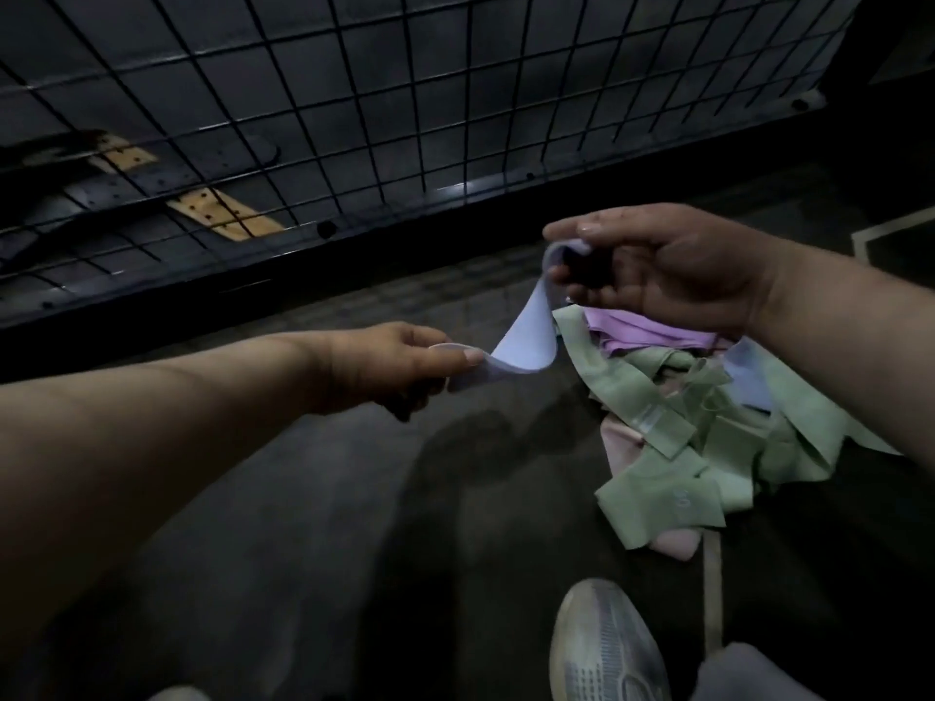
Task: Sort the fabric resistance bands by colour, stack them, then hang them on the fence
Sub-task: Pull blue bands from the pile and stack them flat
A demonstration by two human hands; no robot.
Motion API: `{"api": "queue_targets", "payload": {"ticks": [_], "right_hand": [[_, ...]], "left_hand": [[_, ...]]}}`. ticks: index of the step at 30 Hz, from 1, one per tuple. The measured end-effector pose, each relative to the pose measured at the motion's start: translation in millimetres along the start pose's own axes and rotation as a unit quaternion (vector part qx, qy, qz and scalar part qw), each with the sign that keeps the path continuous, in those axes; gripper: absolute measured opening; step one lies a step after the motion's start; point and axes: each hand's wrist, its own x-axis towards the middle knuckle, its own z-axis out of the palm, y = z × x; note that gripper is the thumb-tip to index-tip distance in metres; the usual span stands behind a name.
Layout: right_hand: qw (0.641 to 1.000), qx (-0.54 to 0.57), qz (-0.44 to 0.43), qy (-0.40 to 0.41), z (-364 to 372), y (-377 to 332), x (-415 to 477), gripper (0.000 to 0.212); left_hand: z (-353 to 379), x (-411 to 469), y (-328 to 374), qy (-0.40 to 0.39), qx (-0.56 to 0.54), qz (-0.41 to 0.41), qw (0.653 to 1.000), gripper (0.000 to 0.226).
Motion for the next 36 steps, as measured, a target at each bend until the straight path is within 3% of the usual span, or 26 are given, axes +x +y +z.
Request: {"api": "queue_targets", "payload": {"ticks": [3,6,9,12,15,19,24,27,33,36], "right_hand": [[0.999,-0.033,-0.014,0.015,10,-1,9,0.026],[0.989,-0.118,-0.029,0.088,18,5,16,0.014],[0.963,-0.205,-0.046,0.169,19,11,24,0.023],[0.957,-0.205,-0.047,0.200,14,15,29,0.025],[0.973,-0.132,-0.038,0.184,11,18,31,0.013],[0.987,-0.004,-0.022,0.161,10,21,35,0.015],[0.985,0.003,-0.024,0.169,14,24,41,0.019],[0.985,0.027,-0.019,0.168,9,22,43,0.023],[0.979,-0.022,0.025,0.200,3,24,45,0.021],[0.975,-0.130,0.109,0.143,5,34,36,0.020]], "left_hand": [[-4,-7,-3,-0.028,-0.040,-0.030,0.998,0.048],[-9,-14,-9,-0.033,-0.076,-0.039,0.996,0.049],[-16,-19,-16,-0.022,-0.138,-0.045,0.989,0.050],[-28,-20,-26,0.008,-0.224,-0.068,0.972,0.053],[-39,-25,-31,0.047,-0.273,-0.080,0.958,0.046],[-46,-34,-36,0.065,-0.278,-0.097,0.953,0.039],[-52,-43,-37,0.023,-0.262,-0.068,0.962,0.019],[-55,-45,-37,0.009,-0.245,-0.023,0.969,0.032],[-59,-44,-35,0.012,-0.242,-0.001,0.970,0.037],[-50,-43,-32,-0.014,-0.189,-0.028,0.981,0.034]]}}
